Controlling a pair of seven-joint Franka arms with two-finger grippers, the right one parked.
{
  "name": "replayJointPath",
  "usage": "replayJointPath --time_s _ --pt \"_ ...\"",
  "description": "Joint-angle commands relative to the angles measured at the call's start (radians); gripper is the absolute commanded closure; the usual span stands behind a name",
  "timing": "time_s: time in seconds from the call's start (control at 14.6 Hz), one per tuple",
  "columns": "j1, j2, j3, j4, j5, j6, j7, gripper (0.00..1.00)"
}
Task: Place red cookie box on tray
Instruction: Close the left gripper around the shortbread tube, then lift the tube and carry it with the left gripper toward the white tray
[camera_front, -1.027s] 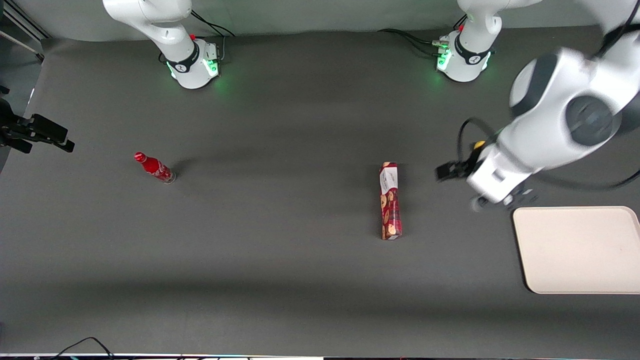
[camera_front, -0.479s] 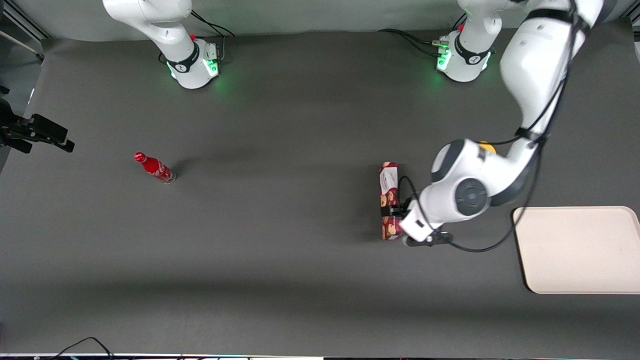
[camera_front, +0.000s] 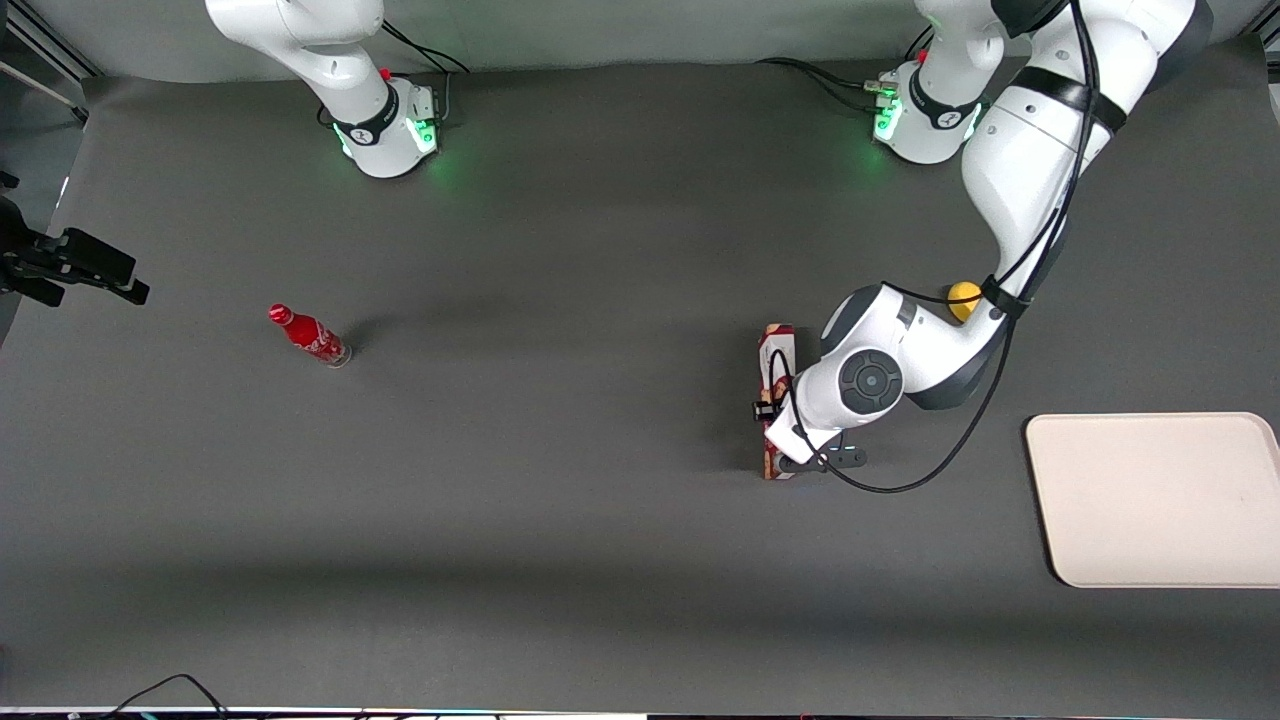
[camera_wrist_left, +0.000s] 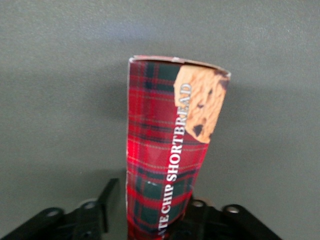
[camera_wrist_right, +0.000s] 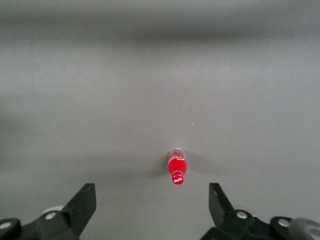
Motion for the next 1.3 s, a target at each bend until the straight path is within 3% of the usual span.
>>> replayJointPath --time_s 0.0,0.27,0.55,0.75,0.96,1.23 --pt "0.015 -0.042 -0.004 -0.014 0.009 -0.011 -0.043 1.00" --pt "0.044 -0.103 -0.008 -0.006 0.000 -0.054 -0.037 1.00" --pt "0.098 -0.282 -0.013 0.118 -0.098 -0.366 -0.030 1.00" --pt "0.107 -0.336 0.039 0.325 -0.109 -0.675 0.002 1.00" --pt "0.115 -0.346 0.209 0.533 -0.161 -0.920 0.209 1.00" --pt "0.113 -0.333 0.558 0.572 -0.178 -0.950 0.679 1.00"
